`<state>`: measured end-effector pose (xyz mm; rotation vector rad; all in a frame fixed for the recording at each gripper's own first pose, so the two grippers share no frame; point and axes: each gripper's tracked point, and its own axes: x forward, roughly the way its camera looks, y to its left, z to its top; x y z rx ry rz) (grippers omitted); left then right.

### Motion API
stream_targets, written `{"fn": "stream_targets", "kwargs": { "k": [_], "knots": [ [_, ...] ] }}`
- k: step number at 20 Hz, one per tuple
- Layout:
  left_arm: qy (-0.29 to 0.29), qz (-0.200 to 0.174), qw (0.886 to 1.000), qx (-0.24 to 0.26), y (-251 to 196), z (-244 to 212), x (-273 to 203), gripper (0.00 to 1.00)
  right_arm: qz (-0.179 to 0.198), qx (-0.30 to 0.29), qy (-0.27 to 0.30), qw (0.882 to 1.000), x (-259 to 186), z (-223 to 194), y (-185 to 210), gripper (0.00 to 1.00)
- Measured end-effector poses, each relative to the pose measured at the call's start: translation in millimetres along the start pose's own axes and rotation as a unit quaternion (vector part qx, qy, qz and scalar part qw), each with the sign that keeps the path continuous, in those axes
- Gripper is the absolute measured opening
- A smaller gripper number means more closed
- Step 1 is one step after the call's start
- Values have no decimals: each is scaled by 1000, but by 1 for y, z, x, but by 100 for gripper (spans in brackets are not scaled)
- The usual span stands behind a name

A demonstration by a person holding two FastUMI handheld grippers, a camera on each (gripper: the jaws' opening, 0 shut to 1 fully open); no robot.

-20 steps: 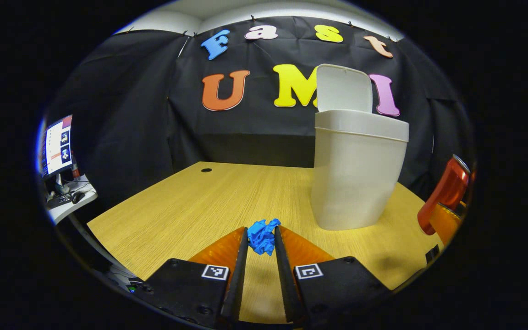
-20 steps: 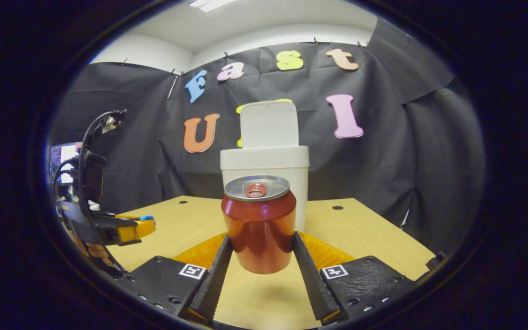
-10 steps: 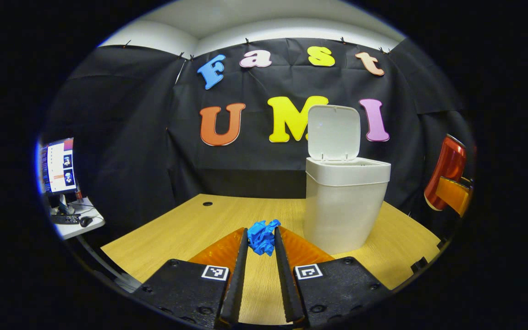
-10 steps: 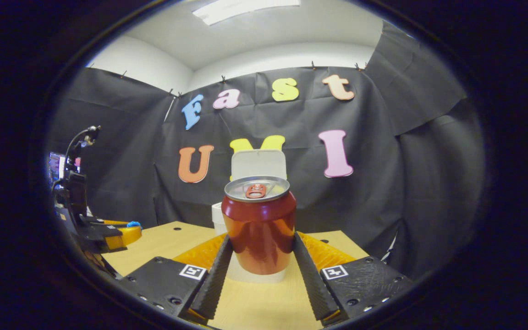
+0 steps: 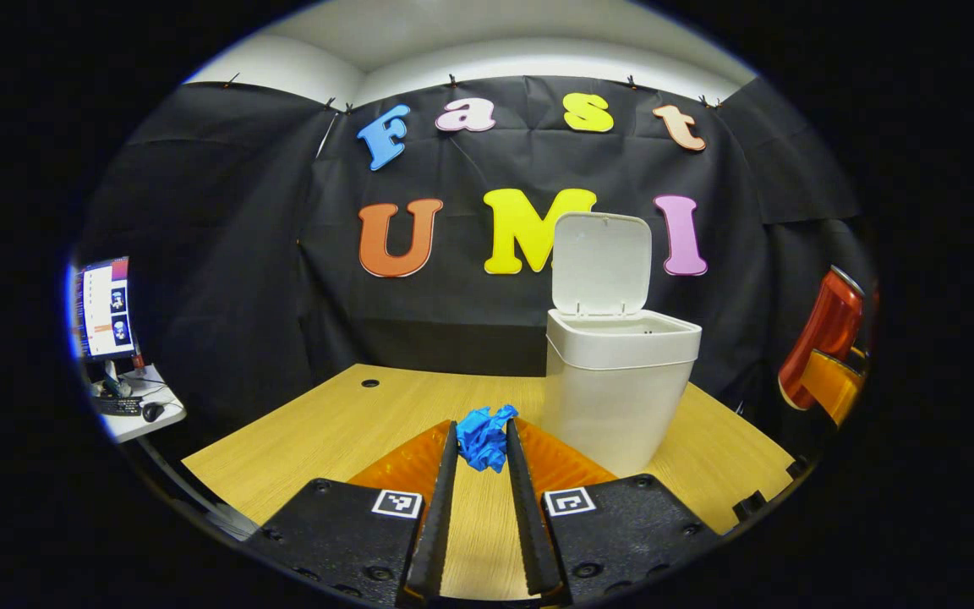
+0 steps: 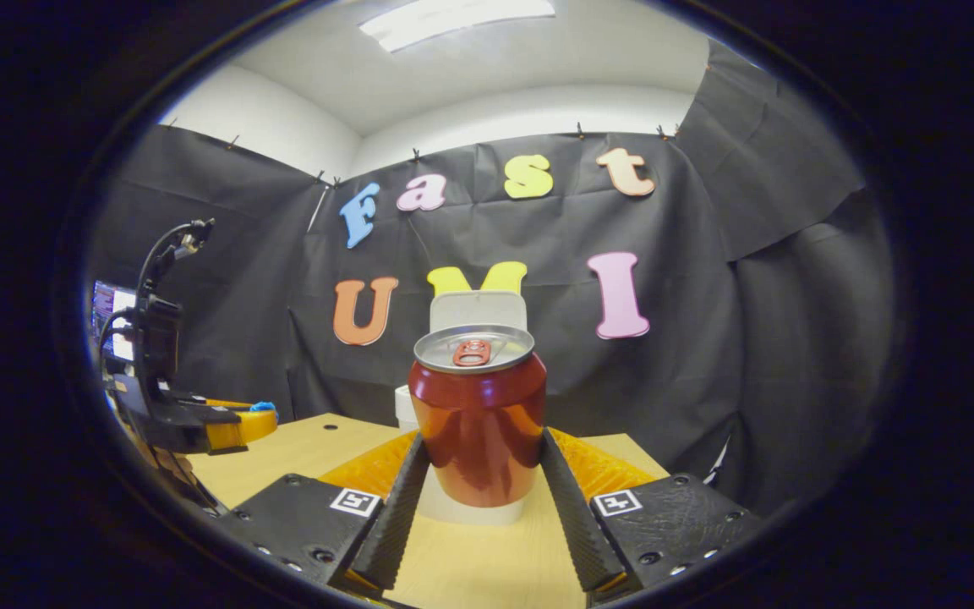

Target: Press the lid of the desktop garbage bin to open it, pick up the crumpled paper on the desktop and throw it into the bin, then pick up the pop can on the desktop and drop it into the bin, and finally close the garbage bin lid.

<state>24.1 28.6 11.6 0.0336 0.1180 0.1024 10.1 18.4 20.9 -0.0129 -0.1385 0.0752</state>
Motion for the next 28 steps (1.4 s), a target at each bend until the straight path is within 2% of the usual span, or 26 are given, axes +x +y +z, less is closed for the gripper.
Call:
{"fn": "stream_targets", "kwargs": {
  "k": [1,2,5,10,16,17,18,21,22,24,26,28],
  "knots": [
    [-3,-1,1000,1,-1,3,0,35,-2,3,3,1000,0,-2,-3,77],
    [-6,-2,1000,2,-3,7,1,39,-2,6,6,1000,1,-5,-6,76],
    [-20,-8,1000,5,-11,24,12,38,-5,21,15,1000,2,-14,-17,76],
    [-24,-40,999,3,-41,53,50,38,-17,27,26,999,7,-22,-35,77],
    [-48,-83,995,-40,-81,102,118,38,-7,19,30,999,7,-27,-31,76],
    [-49,-86,994,-44,-84,107,131,42,-5,16,31,999,7,-28,-30,76],
    [-51,-97,993,-43,-94,110,144,38,-3,14,31,999,6,-29,-28,76],
    [-41,-102,994,-29,-106,101,183,38,7,0,36,999,6,-37,-19,77],
    [-41,-112,992,-40,-115,100,190,38,11,-6,39,999,6,-39,-15,76],
    [-33,-129,990,-36,-129,95,202,38,15,-10,38,999,6,-41,-12,76],
    [-22,-120,992,-22,-128,86,209,39,16,-14,42,999,9,-44,-11,76],
    [-19,-126,992,-23,-132,84,210,38,16,-14,45,999,10,-48,-11,76]
  ]
}}
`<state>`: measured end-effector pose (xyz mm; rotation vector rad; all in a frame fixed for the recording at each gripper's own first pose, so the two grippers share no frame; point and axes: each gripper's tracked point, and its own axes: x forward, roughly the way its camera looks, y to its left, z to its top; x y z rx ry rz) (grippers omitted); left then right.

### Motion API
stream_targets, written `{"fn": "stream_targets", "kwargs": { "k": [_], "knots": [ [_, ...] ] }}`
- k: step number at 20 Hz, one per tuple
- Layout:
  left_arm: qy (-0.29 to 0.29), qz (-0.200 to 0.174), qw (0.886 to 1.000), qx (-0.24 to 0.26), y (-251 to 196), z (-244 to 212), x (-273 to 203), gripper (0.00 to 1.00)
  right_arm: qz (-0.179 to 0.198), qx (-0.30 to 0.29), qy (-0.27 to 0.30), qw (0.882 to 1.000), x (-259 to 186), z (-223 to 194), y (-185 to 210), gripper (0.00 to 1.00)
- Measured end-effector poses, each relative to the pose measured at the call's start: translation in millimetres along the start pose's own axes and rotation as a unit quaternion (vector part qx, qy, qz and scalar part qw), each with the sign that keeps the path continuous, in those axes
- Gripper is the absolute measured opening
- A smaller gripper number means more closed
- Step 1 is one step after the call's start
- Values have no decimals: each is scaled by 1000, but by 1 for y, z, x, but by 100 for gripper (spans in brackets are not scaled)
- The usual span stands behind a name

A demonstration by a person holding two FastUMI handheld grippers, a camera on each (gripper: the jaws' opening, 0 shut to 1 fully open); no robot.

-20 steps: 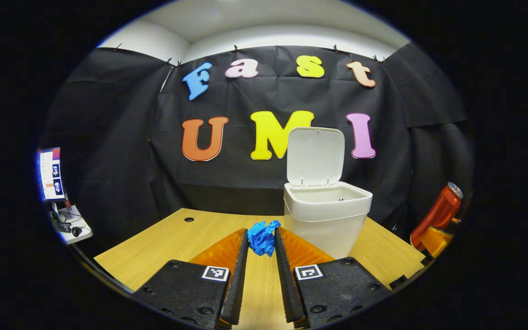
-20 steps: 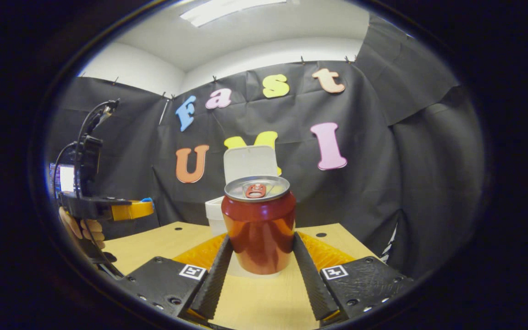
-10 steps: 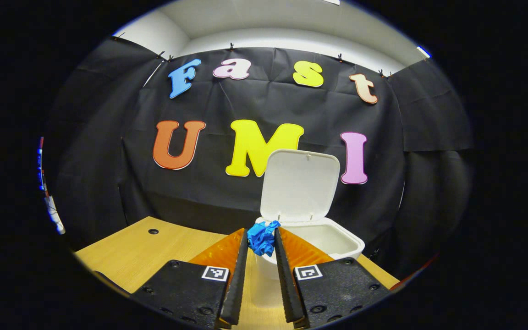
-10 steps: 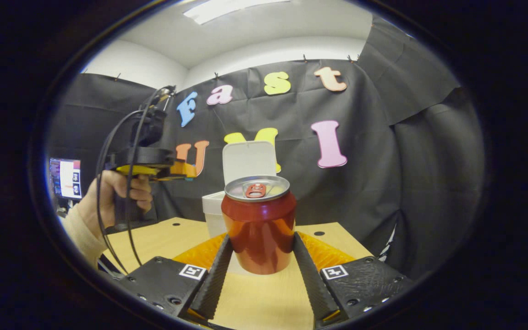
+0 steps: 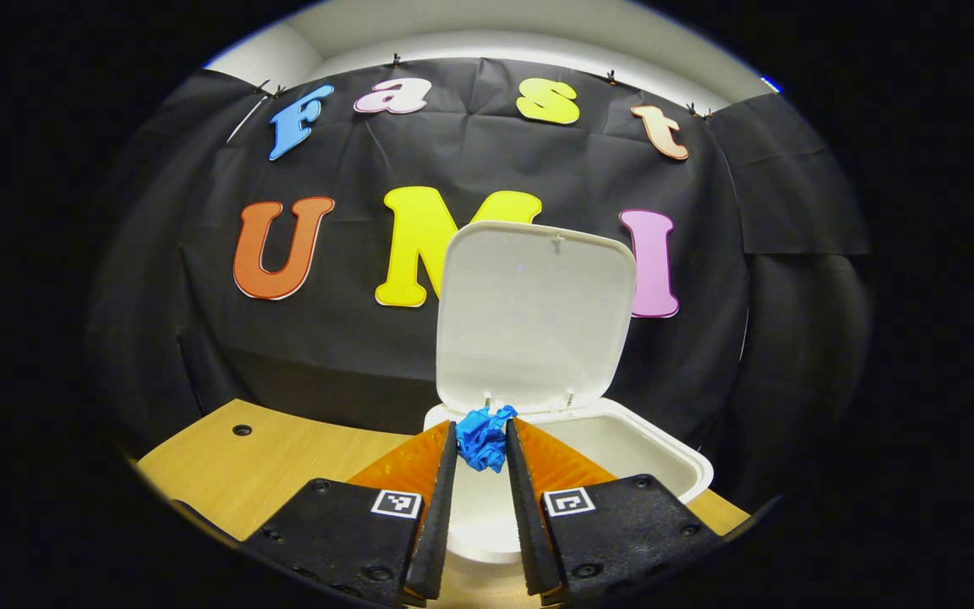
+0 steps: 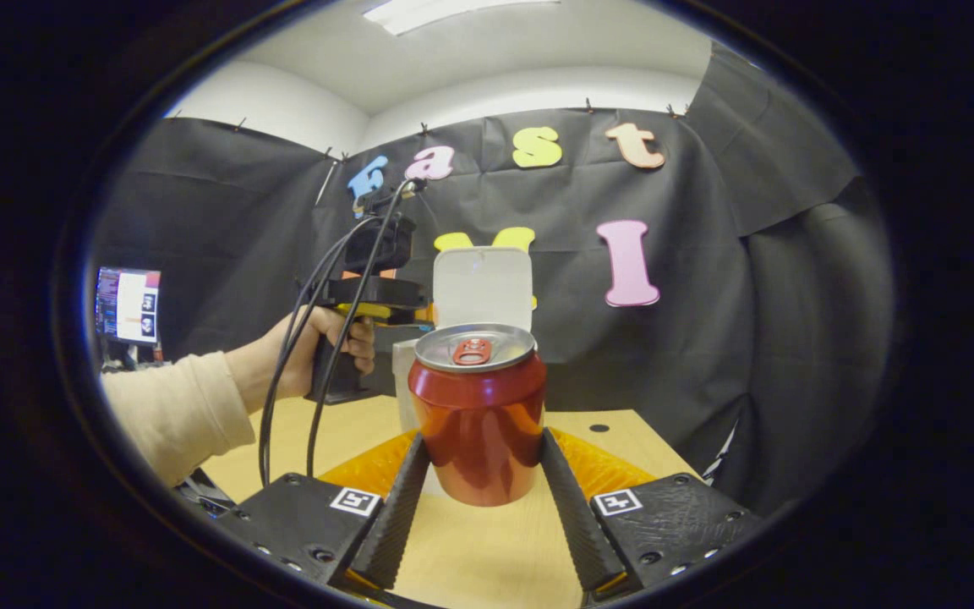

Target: Press the lid of the desktop garbage bin to open it, pick up the crumpled paper on the desktop and throw it into the bin, then pick up the pop can on the desktop and drop it into the bin, and finally close the garbage bin lid.

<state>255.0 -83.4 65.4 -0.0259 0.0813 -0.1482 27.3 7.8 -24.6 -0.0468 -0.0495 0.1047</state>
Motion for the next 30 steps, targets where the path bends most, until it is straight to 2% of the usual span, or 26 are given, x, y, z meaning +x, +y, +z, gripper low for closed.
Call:
{"fn": "stream_targets", "kwargs": {
  "k": [4,5,6,7,8,9,10,11,14,21,24,26,28,30],
  "knots": [
    [3,-29,1000,-9,-15,-6,2,41,-1,3,5,1000,4,-4,-1,77],
    [5,-48,999,-15,-24,-8,-2,46,-3,2,6,1000,5,-5,-3,77],
    [2,-59,998,-20,-28,-7,-3,58,-5,2,7,1000,6,-6,-3,76],
    [-5,-68,997,-26,-30,-4,-7,63,-5,2,8,1000,7,-7,-4,77],
    [-12,-76,996,-34,-33,-1,-9,75,-6,1,10,1000,7,-9,-4,77],
    [-16,-84,995,-41,-36,1,-10,81,-8,1,11,1000,9,-9,-4,77],
    [-18,-92,995,-45,-38,1,-12,92,-8,1,12,1000,9,-11,-4,77],
    [-22,-99,994,-48,-38,3,-15,96,-8,0,13,1000,9,-11,-4,77],
    [-43,-114,991,-53,-35,4,-27,98,-9,-7,13,1000,10,-12,-1,77],
    [-126,-63,989,-50,33,18,-72,97,-15,-20,11,1000,10,-12,-1,77],
    [-138,-12,990,2,72,4,-95,97,-23,-24,11,999,13,-12,-3,77],
    [-148,27,988,20,93,-4,-114,98,-31,-25,8,999,14,-10,-7,77],
    [-143,73,987,27,112,-17,-133,97,-44,-24,11,999,16,-10,-15,76],
    [-126,103,986,22,120,-32,-151,97,-58,-20,11,998,14,-7,-21,76]
  ]
}}
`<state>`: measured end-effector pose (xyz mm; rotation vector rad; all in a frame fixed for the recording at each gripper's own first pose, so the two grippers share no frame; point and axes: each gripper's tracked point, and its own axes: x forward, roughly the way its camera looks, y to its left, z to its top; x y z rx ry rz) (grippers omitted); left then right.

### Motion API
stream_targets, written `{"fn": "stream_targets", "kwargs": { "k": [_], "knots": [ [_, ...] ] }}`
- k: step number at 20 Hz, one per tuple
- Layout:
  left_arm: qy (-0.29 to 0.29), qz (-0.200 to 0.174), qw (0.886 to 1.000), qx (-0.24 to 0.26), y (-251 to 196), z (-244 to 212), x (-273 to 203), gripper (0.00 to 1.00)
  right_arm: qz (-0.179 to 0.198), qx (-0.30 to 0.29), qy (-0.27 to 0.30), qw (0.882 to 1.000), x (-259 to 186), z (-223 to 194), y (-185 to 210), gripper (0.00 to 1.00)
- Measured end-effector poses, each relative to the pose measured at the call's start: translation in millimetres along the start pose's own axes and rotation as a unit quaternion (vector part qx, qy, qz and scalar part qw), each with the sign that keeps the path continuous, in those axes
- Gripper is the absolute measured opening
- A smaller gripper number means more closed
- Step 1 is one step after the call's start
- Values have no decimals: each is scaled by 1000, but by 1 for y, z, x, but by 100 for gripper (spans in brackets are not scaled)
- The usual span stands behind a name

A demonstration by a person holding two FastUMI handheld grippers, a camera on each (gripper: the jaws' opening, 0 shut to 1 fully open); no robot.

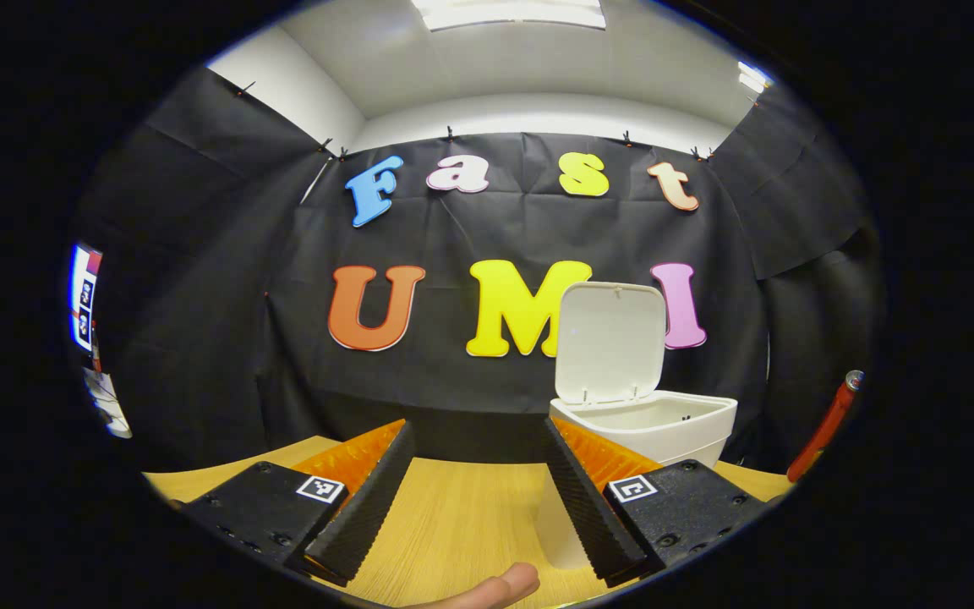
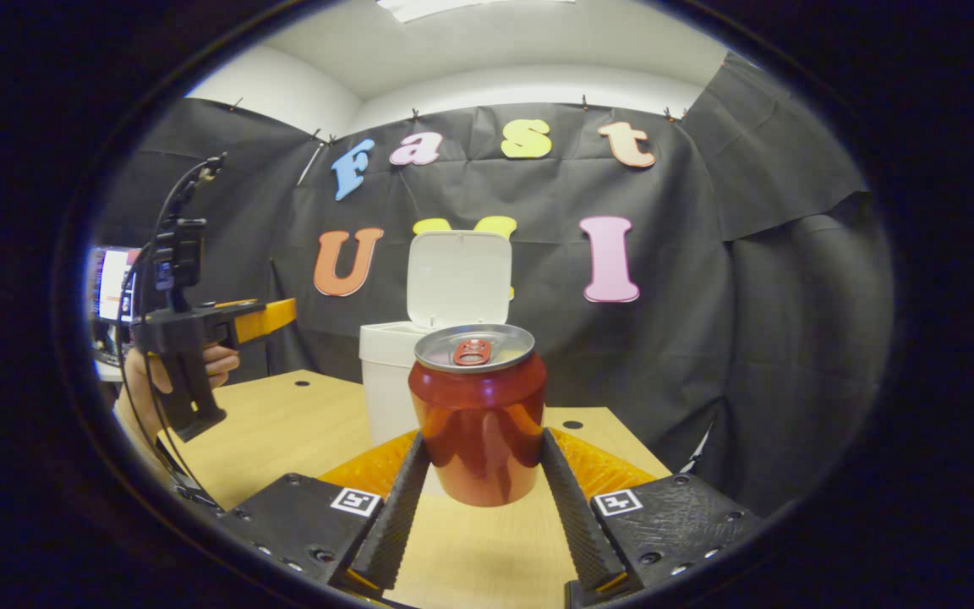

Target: Press the lid of the desktop garbage bin to open it, pick up the crumpled paper on the desktop and throw it into the bin, then pick up the pop can on the desktop and drop it into the bin, and finally close the garbage bin lid.

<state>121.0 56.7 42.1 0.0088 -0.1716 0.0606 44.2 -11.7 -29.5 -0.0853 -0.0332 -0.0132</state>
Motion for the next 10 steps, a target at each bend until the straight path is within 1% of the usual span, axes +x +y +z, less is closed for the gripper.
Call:
{"fn": "stream_targets", "kwargs": {
  "k": [3,4,6,7,8,10],
  "knots": [
    [14,3,1000,-11,-1,-4,-22,98,-10,5,-7,1000,-3,7,1,75],
    [15,5,1000,-11,4,1,-22,97,-13,3,-7,1000,-4,8,3,75],
    [13,1,1000,-1,3,5,-31,97,-17,0,-10,1000,-7,12,7,76],
    [9,5,1000,2,7,8,-36,98,-18,0,-12,1000,-9,16,10,76],
    [7,7,1000,-1,8,6,-42,97,-16,2,-13,1000,-10,19,13,77],
    [4,2,1000,-10,7,8,-51,97,-6,5,-11,1000,-12,21,25,76]
  ]
}}
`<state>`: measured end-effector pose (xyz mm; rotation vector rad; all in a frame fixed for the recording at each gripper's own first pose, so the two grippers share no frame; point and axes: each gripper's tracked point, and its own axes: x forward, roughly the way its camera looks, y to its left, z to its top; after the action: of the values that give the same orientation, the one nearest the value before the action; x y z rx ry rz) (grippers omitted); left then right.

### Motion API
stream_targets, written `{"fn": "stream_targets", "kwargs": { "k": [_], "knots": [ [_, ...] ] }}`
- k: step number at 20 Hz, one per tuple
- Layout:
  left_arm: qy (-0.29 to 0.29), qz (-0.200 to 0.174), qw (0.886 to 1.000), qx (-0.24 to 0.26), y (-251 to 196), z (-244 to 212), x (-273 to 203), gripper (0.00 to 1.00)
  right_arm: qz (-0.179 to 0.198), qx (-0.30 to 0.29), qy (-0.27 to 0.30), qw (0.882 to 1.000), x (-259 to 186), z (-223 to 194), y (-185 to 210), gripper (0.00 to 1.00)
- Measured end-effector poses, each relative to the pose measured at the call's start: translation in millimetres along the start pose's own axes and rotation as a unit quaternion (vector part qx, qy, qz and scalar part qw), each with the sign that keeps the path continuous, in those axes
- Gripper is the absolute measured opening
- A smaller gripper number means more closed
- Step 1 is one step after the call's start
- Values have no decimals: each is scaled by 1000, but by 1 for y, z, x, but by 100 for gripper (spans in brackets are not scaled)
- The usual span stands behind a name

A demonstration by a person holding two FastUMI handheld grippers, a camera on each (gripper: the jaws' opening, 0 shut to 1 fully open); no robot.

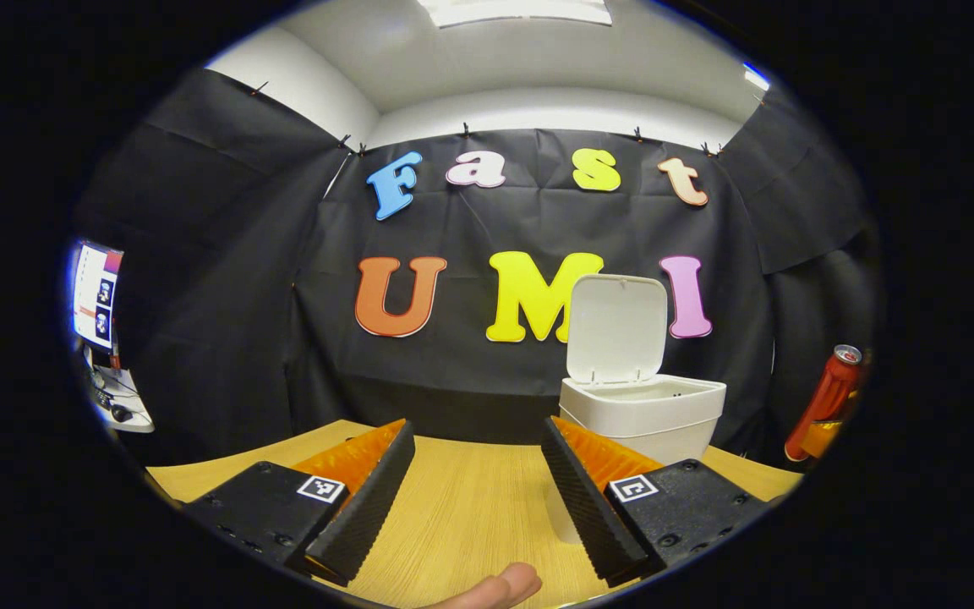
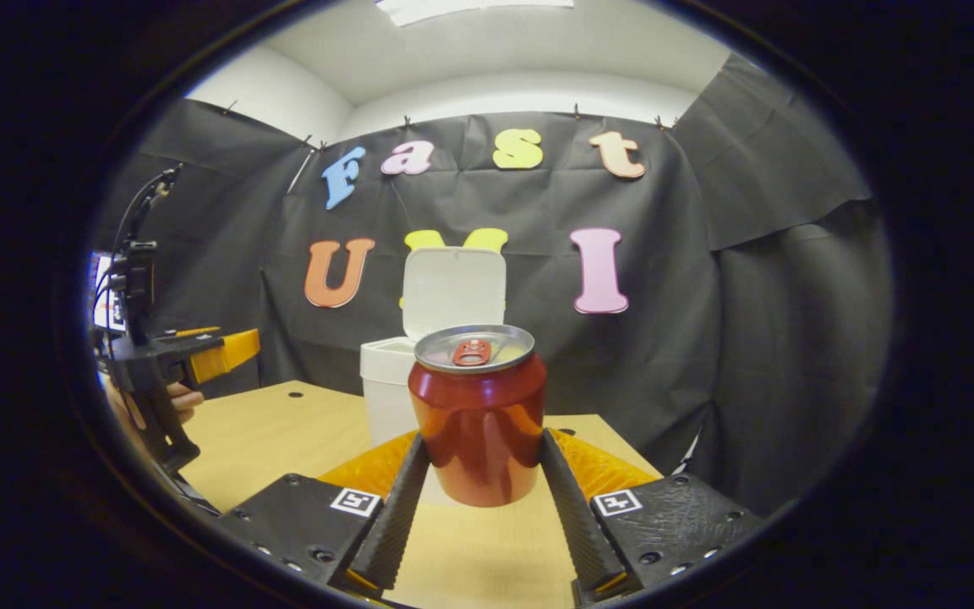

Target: Press the lid of the desktop garbage bin to open it, pick up the crumpled paper on the desktop and throw it into the bin, then pick up the pop can on the desktop and drop it into the bin, and finally close the garbage bin lid.

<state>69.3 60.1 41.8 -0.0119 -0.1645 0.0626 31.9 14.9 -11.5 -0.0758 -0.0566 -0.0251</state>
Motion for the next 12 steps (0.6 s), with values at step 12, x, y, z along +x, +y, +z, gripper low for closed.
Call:
{"fn": "stream_targets", "kwargs": {
  "k": [12],
  "knots": [
    [4,-23,1000,14,14,-4,-35,98,-7,-40,-21,999,17,72,50,77]
  ]
}}
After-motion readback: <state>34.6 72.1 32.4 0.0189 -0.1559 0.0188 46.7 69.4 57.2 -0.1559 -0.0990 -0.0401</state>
